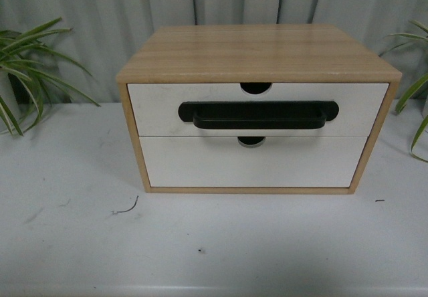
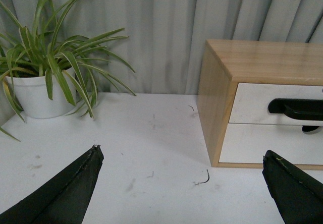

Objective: Pull drawer

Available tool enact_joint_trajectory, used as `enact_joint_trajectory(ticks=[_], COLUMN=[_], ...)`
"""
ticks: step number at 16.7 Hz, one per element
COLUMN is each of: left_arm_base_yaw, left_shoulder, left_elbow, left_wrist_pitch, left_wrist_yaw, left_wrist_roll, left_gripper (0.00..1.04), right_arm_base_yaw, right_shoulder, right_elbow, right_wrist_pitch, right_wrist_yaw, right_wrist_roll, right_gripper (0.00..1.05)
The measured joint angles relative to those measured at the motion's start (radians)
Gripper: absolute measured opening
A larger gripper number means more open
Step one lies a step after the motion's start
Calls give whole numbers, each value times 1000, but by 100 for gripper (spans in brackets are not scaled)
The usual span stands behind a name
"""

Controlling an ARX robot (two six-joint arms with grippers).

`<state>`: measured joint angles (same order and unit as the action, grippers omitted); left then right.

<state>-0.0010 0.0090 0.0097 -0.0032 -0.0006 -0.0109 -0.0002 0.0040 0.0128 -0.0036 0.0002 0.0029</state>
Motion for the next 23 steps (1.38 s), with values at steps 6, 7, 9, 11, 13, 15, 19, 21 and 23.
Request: enact_joint_trajectory(ticks=[6, 7, 9, 11, 13, 15, 19, 21, 23], left_arm_base_yaw=[0, 0, 0, 0, 0, 0, 0, 0, 0], left_shoulder=[0, 0, 0, 0, 0, 0, 0, 0, 0], left_elbow=[0, 0, 0, 0, 0, 0, 0, 0, 0], left_wrist_pitch=[0, 0, 0, 0, 0, 0, 0, 0, 0], left_wrist_yaw=[0, 0, 0, 0, 0, 0, 0, 0, 0], left_wrist_roll=[0, 0, 0, 0, 0, 0, 0, 0, 0], left_gripper=[98, 98, 98, 98, 98, 98, 98, 98, 98], right_arm_base_yaw=[0, 0, 0, 0, 0, 0, 0, 0, 0], right_shoulder=[0, 0, 0, 0, 0, 0, 0, 0, 0], right_elbow=[0, 0, 0, 0, 0, 0, 0, 0, 0], right_wrist_pitch=[0, 0, 0, 0, 0, 0, 0, 0, 0], right_wrist_yaw=[0, 0, 0, 0, 0, 0, 0, 0, 0], right_wrist_roll=[0, 0, 0, 0, 0, 0, 0, 0, 0], right_gripper=[98, 98, 98, 98, 98, 98, 98, 98, 98])
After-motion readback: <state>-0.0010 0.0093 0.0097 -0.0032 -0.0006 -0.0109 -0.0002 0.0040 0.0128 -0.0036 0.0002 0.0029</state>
